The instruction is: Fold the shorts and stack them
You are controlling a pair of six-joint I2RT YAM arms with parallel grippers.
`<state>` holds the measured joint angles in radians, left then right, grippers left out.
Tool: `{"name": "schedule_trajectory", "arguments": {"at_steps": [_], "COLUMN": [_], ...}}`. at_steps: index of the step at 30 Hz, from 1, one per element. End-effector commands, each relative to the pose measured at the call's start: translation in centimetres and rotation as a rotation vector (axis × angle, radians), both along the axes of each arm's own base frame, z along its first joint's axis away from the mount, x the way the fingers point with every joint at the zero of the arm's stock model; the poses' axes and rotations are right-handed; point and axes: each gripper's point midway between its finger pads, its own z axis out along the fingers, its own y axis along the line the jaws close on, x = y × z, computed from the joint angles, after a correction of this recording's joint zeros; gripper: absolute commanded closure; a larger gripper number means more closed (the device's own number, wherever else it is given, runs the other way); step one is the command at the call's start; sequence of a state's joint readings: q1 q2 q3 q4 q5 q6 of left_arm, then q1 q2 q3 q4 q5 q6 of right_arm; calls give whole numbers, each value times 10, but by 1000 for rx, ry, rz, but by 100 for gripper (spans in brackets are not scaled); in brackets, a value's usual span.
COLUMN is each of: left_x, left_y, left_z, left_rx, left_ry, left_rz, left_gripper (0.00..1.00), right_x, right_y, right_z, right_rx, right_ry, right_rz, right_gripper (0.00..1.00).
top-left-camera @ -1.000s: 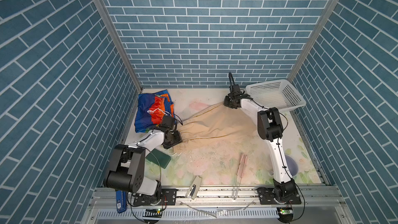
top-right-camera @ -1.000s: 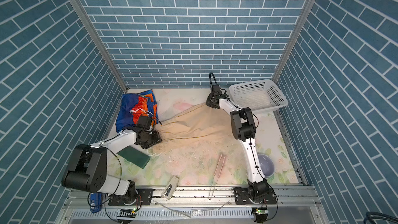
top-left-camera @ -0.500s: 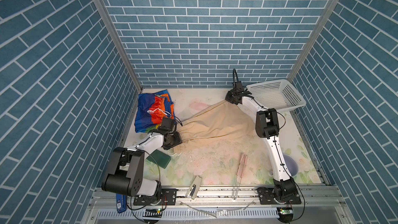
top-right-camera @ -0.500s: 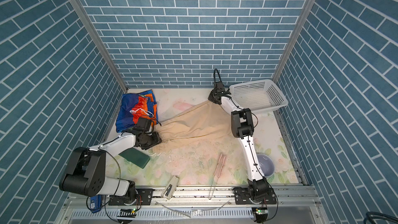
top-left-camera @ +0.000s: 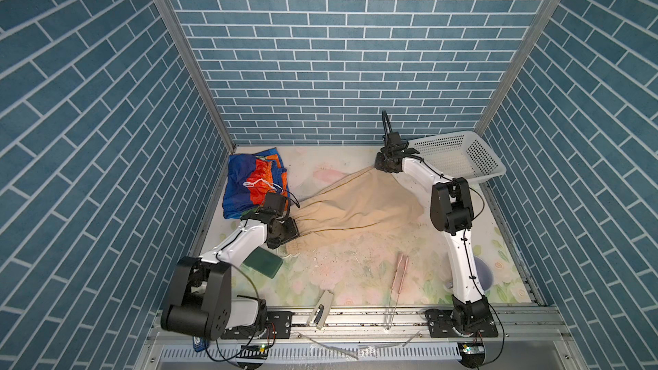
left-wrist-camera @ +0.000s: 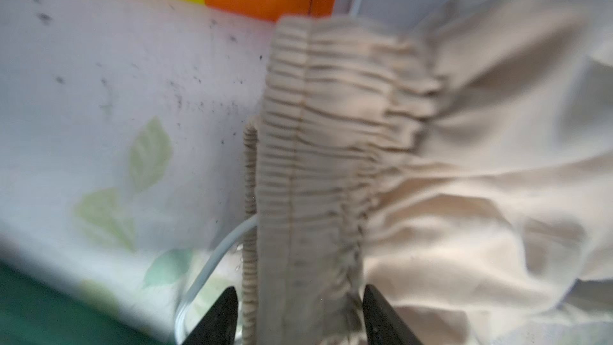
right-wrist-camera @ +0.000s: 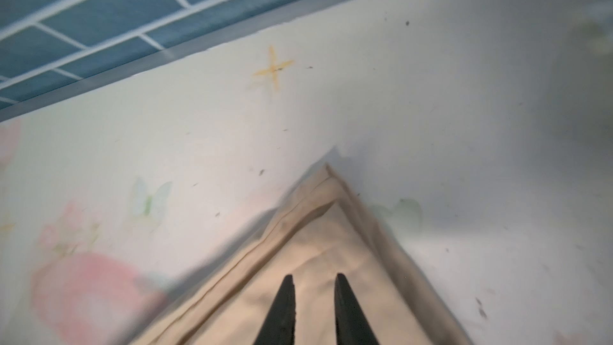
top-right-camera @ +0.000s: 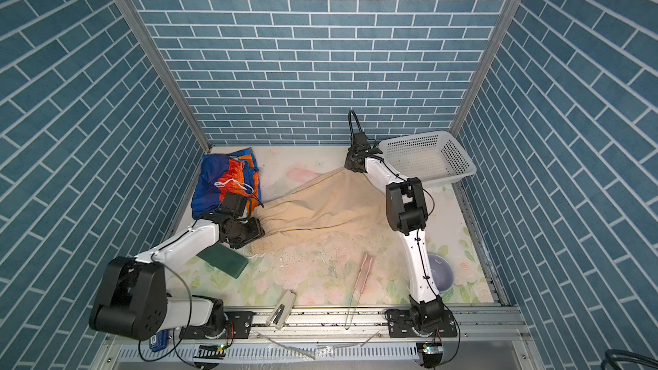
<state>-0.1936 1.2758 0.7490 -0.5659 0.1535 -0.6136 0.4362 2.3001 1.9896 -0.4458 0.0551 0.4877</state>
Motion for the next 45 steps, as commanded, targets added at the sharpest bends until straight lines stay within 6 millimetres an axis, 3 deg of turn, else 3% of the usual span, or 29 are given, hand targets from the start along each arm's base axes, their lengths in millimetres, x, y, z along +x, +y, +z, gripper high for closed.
{"name": "schedule_trajectory", "arguments": {"at_steps": [1, 3, 8, 12, 14, 20, 26, 29, 34, 42, 43, 45], "left_x": [-7, -10, -13, -11, -8, -6, -5, -1, -2, -1, -1, -1], "left_y": [17, 22, 33, 48, 54, 67, 82, 88, 92, 96, 95, 96], "left_z": [32, 40, 50, 63, 73, 88, 92, 91, 78, 73, 71, 68], "left_rx": [68, 93, 63, -14, -48, -185, -292, -370, -400, -392, -391, -393], "left_ry": [-39, -55, -75, -120, -158, -229, -281, -312, -288, -280, -275, -269], "left_rz": [30, 42, 97, 180, 218, 333, 444, 503, 537, 535, 533, 538], "left_gripper": [36, 36, 36, 35, 34, 28, 21, 18, 17, 17, 17, 17], "right_x": [-29, -54, -127, -178, -205, -272, -324, -342, -356, -356, -356, -356], "right_y": [26, 51, 118, 155, 175, 224, 255, 267, 281, 296, 295, 297], "right_z": [76, 81, 69, 67, 63, 35, 3, -12, -35, -59, -74, -80], "right_rx": [-45, -25, -112, -134, -155, -326, -399, -397, -437, -516, -535, -545], "right_ry": [-175, -202, -335, -427, -458, -581, -641, -635, -654, -683, -661, -657], "right_rz": [125, 238, 605, 783, 870, 1082, 1305, 1392, 1482, 1552, 1567, 1571], "right_gripper": [73, 69, 46, 37, 10, 6, 4, 4, 4, 3, 3, 5]}}
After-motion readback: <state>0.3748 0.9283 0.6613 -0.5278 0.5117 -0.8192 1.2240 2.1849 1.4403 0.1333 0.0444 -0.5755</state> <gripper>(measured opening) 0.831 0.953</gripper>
